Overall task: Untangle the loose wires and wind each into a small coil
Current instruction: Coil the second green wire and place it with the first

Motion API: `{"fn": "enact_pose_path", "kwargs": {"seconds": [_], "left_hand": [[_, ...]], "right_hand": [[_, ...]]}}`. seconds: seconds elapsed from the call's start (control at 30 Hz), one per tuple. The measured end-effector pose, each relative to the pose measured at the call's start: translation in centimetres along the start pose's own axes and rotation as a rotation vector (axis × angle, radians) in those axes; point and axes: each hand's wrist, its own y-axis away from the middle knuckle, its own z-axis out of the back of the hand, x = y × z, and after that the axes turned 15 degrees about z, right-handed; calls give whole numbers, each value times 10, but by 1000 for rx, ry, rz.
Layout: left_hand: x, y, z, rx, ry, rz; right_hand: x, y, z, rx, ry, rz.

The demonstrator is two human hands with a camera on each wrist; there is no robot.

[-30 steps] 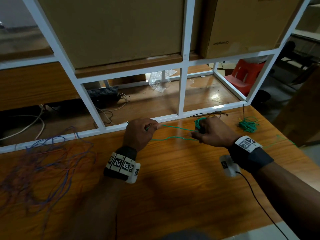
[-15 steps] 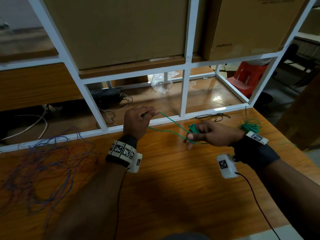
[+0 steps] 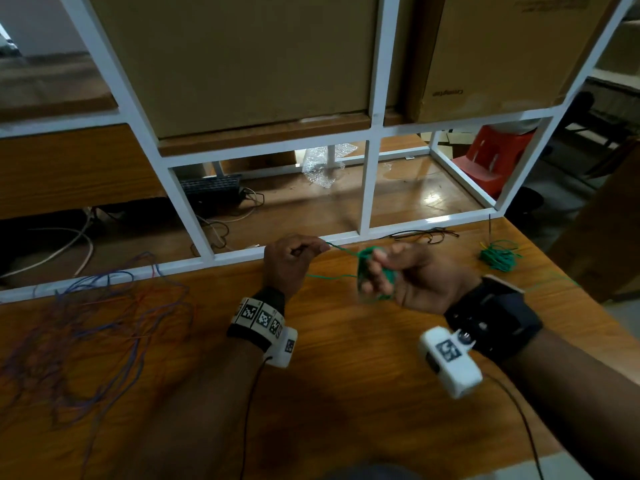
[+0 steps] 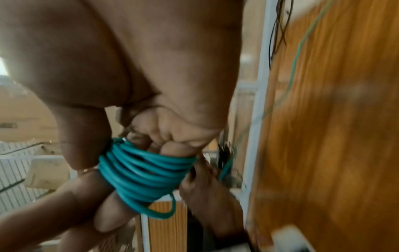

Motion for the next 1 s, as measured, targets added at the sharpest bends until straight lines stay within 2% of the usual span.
{"fn": "enact_pose_path", "kwargs": {"seconds": [0.07,0.17,0.23,0.33,0.4,0.5,0.63,0.7,0.73,0.8,0.87,0.93,1.0], "left_hand": [[-5,-3,-7,-14,85,50],[-7,-10,-7,-12,80,56],[-8,-12,-3,10,61,42],[-7,-10,4,74,145,75],[-6,-1,1,126,279,175],[-15,25,-15,198,525,424],[-25,52,-38,230,562,595],[-25,59,-42,270,459,583],[-27,61,-42,294,393,574],[-30,62,-41,327,262,537],[-28,59,-36,330,113,463],[-22,57,-27,336,-29,396],[-13,55,-17,346,-158,360]], "right_hand": [[-21,-3,-13,81,-89,-73],[-42,-6,-25,119,-100,-130],[-44,-7,-29,131,-123,-93],[-30,-11,-28,113,-209,52],[-13,-17,-28,41,-305,175],[5,-33,-29,-147,-477,381],[5,-58,-14,-503,-485,650],[-4,-65,-3,-593,-313,685],[-10,-66,4,-621,-133,671],[-27,-62,18,-624,437,624],[-40,-56,31,-500,1016,525],[-47,-50,40,-300,1355,327],[-45,-44,43,-122,1588,136]]}}
